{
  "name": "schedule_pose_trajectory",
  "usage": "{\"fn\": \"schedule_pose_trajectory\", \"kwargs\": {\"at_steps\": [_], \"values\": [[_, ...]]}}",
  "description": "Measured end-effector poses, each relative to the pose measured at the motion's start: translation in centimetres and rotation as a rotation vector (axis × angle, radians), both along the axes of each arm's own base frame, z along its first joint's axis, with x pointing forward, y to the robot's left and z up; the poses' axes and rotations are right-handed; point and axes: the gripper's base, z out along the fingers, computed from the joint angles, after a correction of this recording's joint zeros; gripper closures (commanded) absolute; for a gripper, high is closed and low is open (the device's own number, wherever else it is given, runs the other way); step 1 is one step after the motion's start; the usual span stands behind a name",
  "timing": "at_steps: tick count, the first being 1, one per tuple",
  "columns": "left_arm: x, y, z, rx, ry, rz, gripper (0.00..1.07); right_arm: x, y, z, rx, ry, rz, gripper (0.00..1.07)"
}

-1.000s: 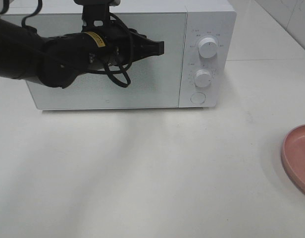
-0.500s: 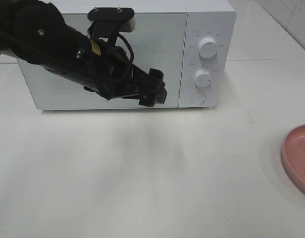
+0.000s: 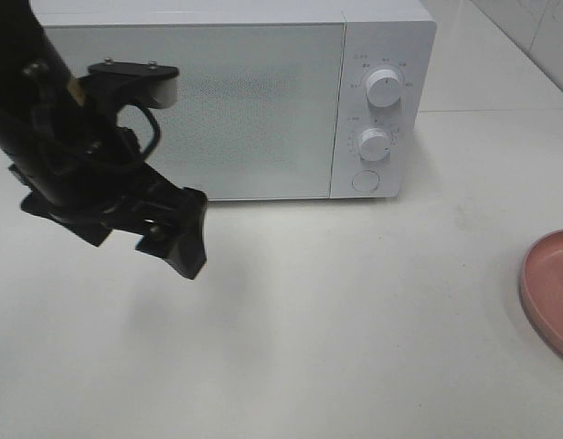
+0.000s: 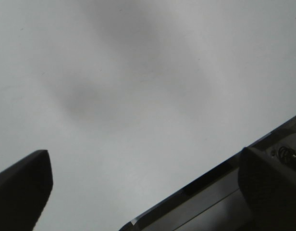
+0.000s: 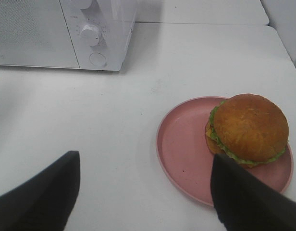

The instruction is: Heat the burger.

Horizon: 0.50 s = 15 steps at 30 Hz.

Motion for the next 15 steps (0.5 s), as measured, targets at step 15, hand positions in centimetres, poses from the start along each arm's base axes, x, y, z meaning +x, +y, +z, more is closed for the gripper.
{"fn": "schedule_pose_trajectory", "kwargs": {"at_steps": [15], "values": [[-0.2,11.9,6.7,-0.011,-0.07,0.307,0.09,0.0,0.0,0.0,0.0,0.0,0.0,0.33]]}}
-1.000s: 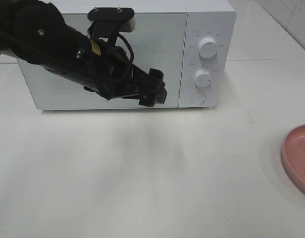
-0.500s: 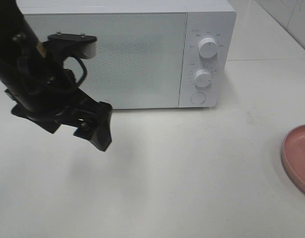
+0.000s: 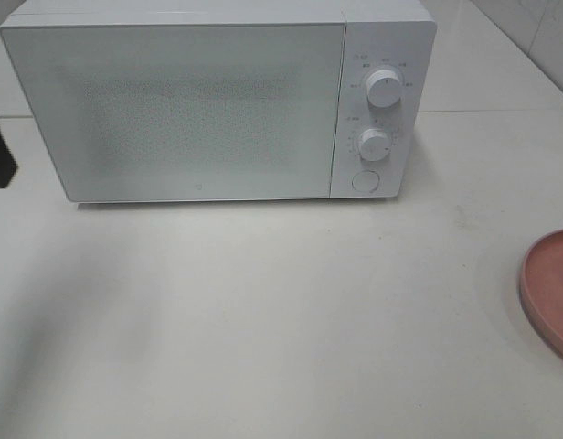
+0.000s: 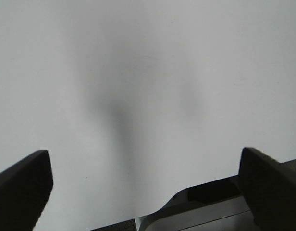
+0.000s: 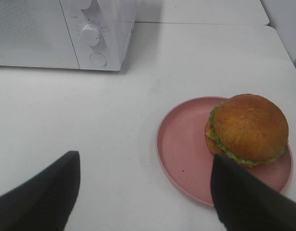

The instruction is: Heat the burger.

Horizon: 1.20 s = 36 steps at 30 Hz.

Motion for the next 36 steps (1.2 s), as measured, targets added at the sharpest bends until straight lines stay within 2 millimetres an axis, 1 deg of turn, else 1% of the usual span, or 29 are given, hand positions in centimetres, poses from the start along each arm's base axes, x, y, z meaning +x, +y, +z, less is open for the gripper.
{"fn": "schedule_pose_trajectory", "kwargs": {"at_steps": [1,2,3,4,5,6,9,10,11,12,14,15,16,17,18,20,21,24,25,26,27,28,29,31,32,33,34,36], "values": [[-0.3,1.7,0.6,0.006,-0.009,0.049,0.09,0.0,0.0,0.0,0.0,0.0,0.0,0.33],[-0.3,1.7,0.6,0.006,-0.009,0.049,0.09,0.0,0.0,0.0,0.0,0.0,0.0,0.33],[-0.8,2.9,1.2,0.006,-0.024,0.091,0.09,0.0,0.0,0.0,0.0,0.0,0.0,0.33],[-0.8,2.9,1.2,0.006,-0.024,0.091,0.09,0.0,0.0,0.0,0.0,0.0,0.0,0.33],[-1.2,3.5,1.4,0.004,-0.034,0.114,0.09,0.0,0.0,0.0,0.0,0.0,0.0,0.33],[-2.0,4.4,1.4,-0.001,-0.047,0.152,0.09,0.0,0.0,0.0,0.0,0.0,0.0,0.33],[-2.5,4.8,1.2,-0.006,-0.048,0.168,0.09,0.0,0.0,0.0,0.0,0.0,0.0,0.33],[-3.8,5.2,0.6,-0.016,-0.04,0.193,0.09,0.0,0.0,0.0,0.0,0.0,0.0,0.33],[-4.3,5.3,0.2,-0.018,-0.033,0.199,0.09,0.0,0.0,0.0,0.0,0.0,0.0,0.33],[-4.3,5.3,0.2,-0.018,-0.033,0.199,0.09,0.0,0.0,0.0,0.0,0.0,0.0,0.33],[-6.9,5.4,-1.4,-0.017,-0.009,0.203,0.09,0.0,0.0,0.0,0.0,0.0,0.0,0.33],[-7.6,5.4,-1.9,-0.018,-0.008,0.204,0.09,0.0,0.0,0.0,0.0,0.0,0.0,0.33],[-7.6,5.4,-1.9,-0.018,-0.008,0.204,0.09,0.0,0.0,0.0,0.0,0.0,0.0,0.33],[-8.3,5.4,-2.3,-0.018,-0.011,0.206,0.09,0.0,0.0,0.0,0.0,0.0,0.0,0.33],[-8.3,5.4,-2.3,-0.018,-0.011,0.206,0.09,0.0,0.0,0.0,0.0,0.0,0.0,0.33],[-10.5,5.5,-3.8,-0.016,-0.041,0.197,0.09,0.0,0.0,0.0,0.0,0.0,0.0,0.33],[-10.5,5.5,-3.8,-0.016,-0.041,0.197,0.09,0.0,0.0,0.0,0.0,0.0,0.0,0.33],[-12.4,5.5,-4.9,-0.018,-0.117,0.19,0.09,0.0,0.0,0.0,0.0,0.0,0.0,0.33],[-12.4,5.5,-4.9,-0.018,-0.117,0.19,0.09,0.0,0.0,0.0,0.0,0.0,0.0,0.33],[-13.2,5.6,-4.9,-0.023,-0.169,0.192,0.09,0.0,0.0,0.0,0.0,0.0,0.0,0.33],[-13.7,5.6,-4.7,-0.026,-0.197,0.192,0.09,0.0,0.0,0.0,0.0,0.0,0.0,0.33],[-13.7,5.6,-4.7,-0.026,-0.197,0.192,0.09,0.0,0.0,0.0,0.0,0.0,0.0,0.33],[-14.4,5.6,-4.3,-0.032,-0.259,0.191,0.09,0.0,0.0,0.0,0.0,0.0,0.0,0.33],[-14.7,5.6,-4.0,-0.034,-0.287,0.189,0.09,0.0,0.0,0.0,0.0,0.0,0.0,0.33],[-15.6,5.6,-3.5,-0.039,-0.345,0.187,0.09,0.0,0.0,0.0,0.0,0.0,0.0,0.33],[-15.6,5.6,-3.5,-0.039,-0.345,0.187,0.09,0.0,0.0,0.0,0.0,0.0,0.0,0.33],[-16.4,5.6,-3.2,-0.045,-0.392,0.186,0.09,0.0,0.0,0.0,0.0,0.0,0.0,0.33],[-16.7,5.6,-3.1,-0.046,-0.406,0.185,0.09,0.0,0.0,0.0,0.0,0.0,0.0,0.33]]}}
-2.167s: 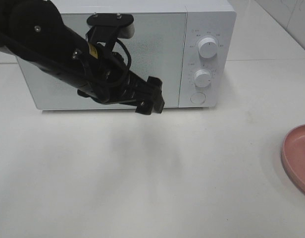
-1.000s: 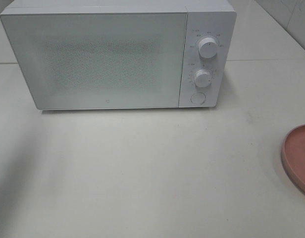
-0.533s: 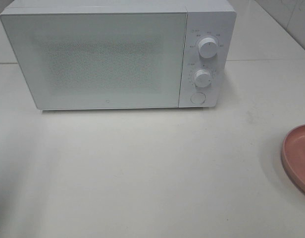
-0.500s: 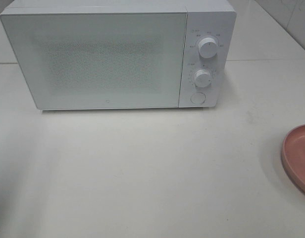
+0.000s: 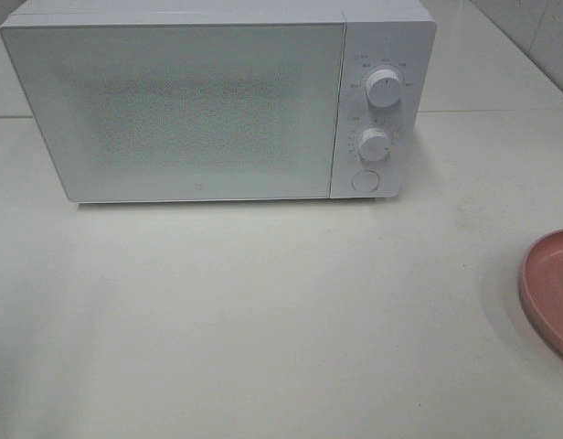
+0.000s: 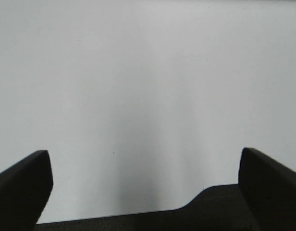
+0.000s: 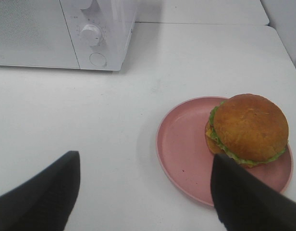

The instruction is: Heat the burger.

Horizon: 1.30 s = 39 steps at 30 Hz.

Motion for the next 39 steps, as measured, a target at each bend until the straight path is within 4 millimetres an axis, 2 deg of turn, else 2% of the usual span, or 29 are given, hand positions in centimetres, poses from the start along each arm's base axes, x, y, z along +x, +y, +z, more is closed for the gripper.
{"fn": "schedule_pose_trajectory", "kwargs": {"at_steps": [1,6,19,25,39], "values": [[-0.8,0.0,0.0,0.001,-0.017,-0.004,0.09,0.0,0.0,0.0,0.0,0.0,0.0,0.33],[-2.1,0.0,-0.4,0.002,-0.04,-0.009,0.09,0.0,0.0,0.0,0.0,0.0,0.0,0.33],[-6.9,0.0,0.4,-0.016,-0.339,-0.014,0.09,0.0,0.0,0.0,0.0,0.0,0.0,0.33],[-8.0,0.0,0.3,-0.017,-0.409,-0.015,0.09,0.0,0.0,0.0,0.0,0.0,0.0,0.33],[-8.1,0.0,0.3,-0.017,-0.41,-0.015,0.09,0.0,0.0,0.0,0.0,0.0,0.0,0.33]]}}
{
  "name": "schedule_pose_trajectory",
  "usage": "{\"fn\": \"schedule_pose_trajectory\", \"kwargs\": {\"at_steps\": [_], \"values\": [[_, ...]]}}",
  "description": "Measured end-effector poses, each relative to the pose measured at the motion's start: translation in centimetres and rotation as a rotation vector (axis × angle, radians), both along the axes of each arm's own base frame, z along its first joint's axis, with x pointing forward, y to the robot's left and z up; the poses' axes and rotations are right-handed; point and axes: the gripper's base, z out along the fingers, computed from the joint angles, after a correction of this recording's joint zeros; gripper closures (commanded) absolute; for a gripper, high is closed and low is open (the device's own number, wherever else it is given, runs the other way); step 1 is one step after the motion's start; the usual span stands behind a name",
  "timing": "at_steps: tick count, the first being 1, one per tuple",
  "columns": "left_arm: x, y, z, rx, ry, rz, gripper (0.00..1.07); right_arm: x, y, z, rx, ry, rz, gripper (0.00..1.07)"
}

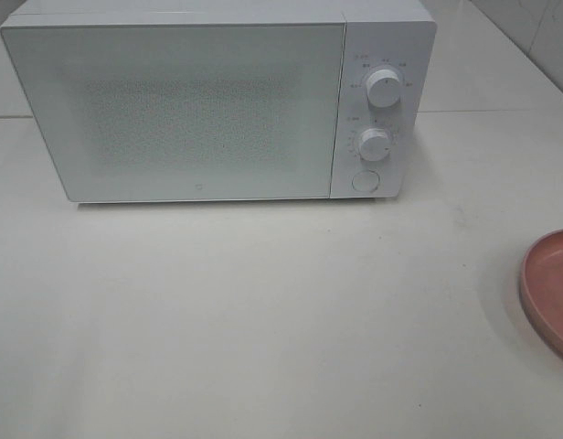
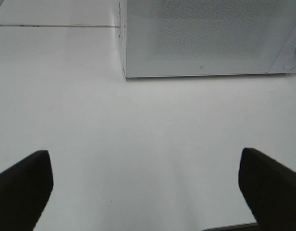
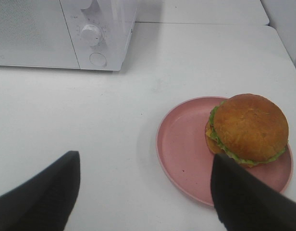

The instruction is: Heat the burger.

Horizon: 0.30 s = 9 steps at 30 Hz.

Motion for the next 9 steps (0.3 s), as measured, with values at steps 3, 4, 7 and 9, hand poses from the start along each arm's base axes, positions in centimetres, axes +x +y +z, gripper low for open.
{"fn": "schedule_pose_trajectory", "kwargs": {"at_steps": [3,4,7,9], "values": [[0.0,0.0,0.0,0.0,0.0,0.0,0.09,0.0,0.0,0.0,0.0,0.0,0.0,0.33],[0.0,0.0,0.0,0.0,0.0,0.0,0.09,0.0,0.0,0.0,0.0,0.0,0.0,0.33],[0.0,0.0,0.0,0.0,0.0,0.0,0.09,0.0,0.0,0.0,0.0,0.0,0.0,0.33],[0.0,0.0,0.0,0.0,0.0,0.0,0.09,0.0,0.0,0.0,0.0,0.0,0.0,0.33]]}}
